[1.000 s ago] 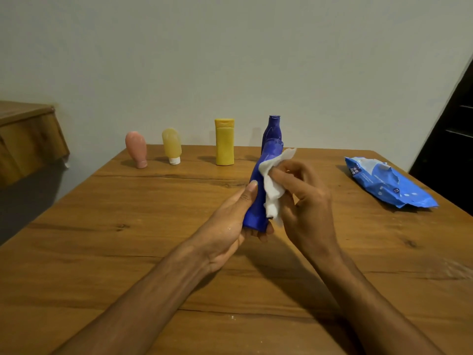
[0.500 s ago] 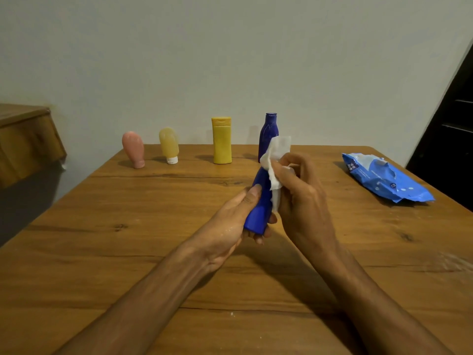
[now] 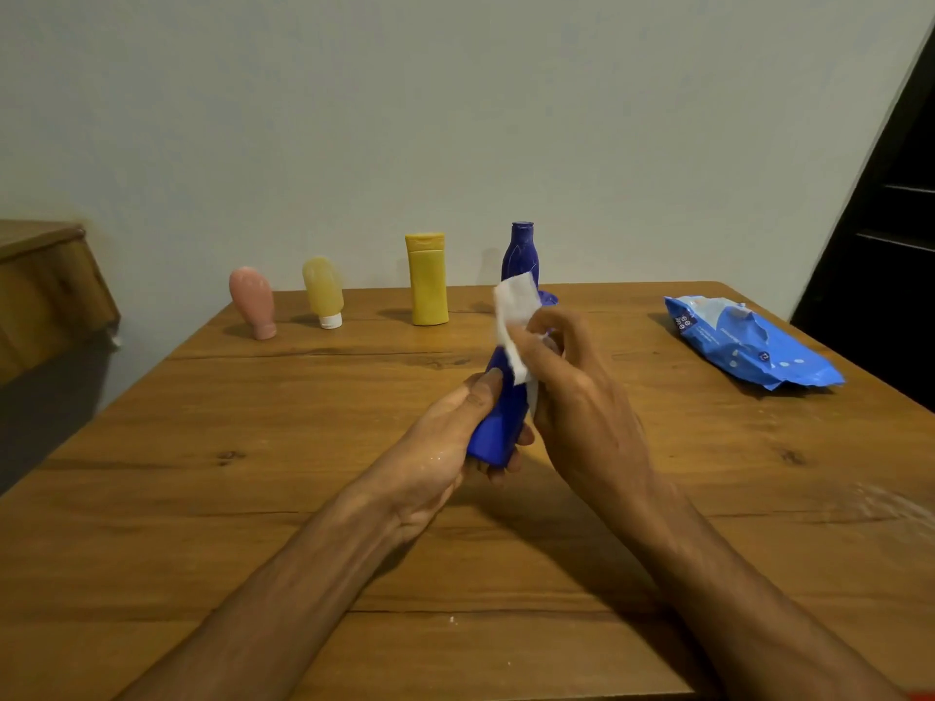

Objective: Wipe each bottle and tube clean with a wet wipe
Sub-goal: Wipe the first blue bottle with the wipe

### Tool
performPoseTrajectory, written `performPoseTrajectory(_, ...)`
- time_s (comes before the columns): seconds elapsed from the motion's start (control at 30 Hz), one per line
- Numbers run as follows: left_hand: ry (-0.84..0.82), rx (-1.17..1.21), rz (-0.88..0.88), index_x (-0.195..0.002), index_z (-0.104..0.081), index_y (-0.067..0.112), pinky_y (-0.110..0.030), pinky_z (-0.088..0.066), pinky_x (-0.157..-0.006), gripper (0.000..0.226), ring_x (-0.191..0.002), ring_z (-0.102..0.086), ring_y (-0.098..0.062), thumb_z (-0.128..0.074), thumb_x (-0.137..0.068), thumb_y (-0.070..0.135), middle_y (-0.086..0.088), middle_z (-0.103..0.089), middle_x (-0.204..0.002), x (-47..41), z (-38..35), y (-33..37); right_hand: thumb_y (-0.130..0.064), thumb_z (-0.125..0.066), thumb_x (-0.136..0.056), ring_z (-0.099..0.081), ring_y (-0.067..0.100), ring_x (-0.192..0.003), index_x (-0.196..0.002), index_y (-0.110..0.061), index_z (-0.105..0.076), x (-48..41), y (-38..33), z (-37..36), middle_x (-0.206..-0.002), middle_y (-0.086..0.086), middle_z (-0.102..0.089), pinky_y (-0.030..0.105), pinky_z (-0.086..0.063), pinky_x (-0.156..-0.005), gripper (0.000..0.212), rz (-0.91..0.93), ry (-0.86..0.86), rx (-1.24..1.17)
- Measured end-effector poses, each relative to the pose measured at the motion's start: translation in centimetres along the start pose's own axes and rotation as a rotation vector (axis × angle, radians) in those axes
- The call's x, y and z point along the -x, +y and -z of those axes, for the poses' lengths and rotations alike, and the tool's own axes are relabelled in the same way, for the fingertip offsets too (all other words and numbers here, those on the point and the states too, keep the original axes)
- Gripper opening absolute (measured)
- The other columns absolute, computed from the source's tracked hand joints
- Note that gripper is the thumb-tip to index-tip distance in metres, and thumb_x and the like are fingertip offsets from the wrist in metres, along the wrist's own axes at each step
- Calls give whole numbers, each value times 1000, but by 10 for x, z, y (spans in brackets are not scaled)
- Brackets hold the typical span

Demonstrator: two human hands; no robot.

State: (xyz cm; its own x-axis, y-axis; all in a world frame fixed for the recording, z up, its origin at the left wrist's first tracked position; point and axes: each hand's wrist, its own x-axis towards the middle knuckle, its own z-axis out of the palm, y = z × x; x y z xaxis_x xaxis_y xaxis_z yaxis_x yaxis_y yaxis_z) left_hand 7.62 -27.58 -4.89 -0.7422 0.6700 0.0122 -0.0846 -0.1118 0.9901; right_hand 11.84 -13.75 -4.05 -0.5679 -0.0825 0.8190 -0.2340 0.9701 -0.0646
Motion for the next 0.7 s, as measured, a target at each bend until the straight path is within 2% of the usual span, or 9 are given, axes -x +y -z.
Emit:
performPoseTrajectory(0.13,-74,47,18,-123,-55,22,-34,-49,-65,46,-74,-63,-19,-48,-86,49,-9,-70,-87,1,-1,0,-13,-59,-87,-59,35,-97,-120,0,-58,-1,2,1,-116,24,-52,35,-55,-73,35,-140,118,-61)
performPoseTrajectory(0.2,-97,142,12,-124,-56,17,-35,-48,-65,46,-74,-61,-23,-48,-89,46,-13,-68,-89,0,-1,1,-13,-61,-86,-60,33,-96,-120,0,-58,1,1,0,-114,24,-54,34,-55,-73,37,-105,104,-80)
performPoseTrajectory(0.3,-128,245,14,-128,-55,11,-35,-48,-62,49,-74,-59,-26,-46,-93,44,-17,-65,-93,-2,4,2,-14,-54,-89,-60,27,-93,-117,-1,-61,0,4,-1,-111,20,-55,27,-54,-71,31,-31,86,-76)
performPoseTrajectory(0.4,-204,294,50,-135,-50,10,-34,-50,-63,52,-76,-59,-25,-48,-96,45,-18,-63,-94,-1,6,2,3,-62,-86,-55,19,-92,-114,-1,-62,-2,9,-2,-108,17,-55,19,-46,-68,29,-164,168,-145)
performPoseTrajectory(0.5,-248,365,55,-138,-49,12,-33,-52,-64,57,-77,-60,-24,-51,-93,46,-16,-62,-96,-3,7,0,0,-62,-86,-53,16,-94,-112,-2,-64,-1,8,-2,-107,14,-56,7,-41,-73,27,-174,173,-220)
performPoseTrajectory(0.57,-261,410,54,-140,-47,11,-32,-53,-63,60,-76,-61,-24,-51,-92,47,-16,-62,-96,-4,9,1,1,-61,-86,-51,10,-93,-107,-2,-66,-1,8,-3,-105,12,-56,7,-42,-73,22,-162,175,-285)
performPoseTrajectory(0.63,-283,438,81,-141,-46,11,-32,-53,-64,60,-77,-60,-24,-51,-93,47,-17,-61,-98,-3,10,1,6,-57,-86,-49,6,-87,-94,-1,-67,-3,10,-2,-99,10,-57,9,-40,-68,14,-224,211,-318)
performPoseTrajectory(0.7,-304,451,97,-142,-45,12,-32,-53,-66,60,-79,-60,-24,-51,-93,46,-17,-61,-99,-2,9,0,10,-56,-85,-48,4,-83,-90,1,-66,-5,12,-1,-97,8,-58,6,-38,-67,15,-274,227,-316)
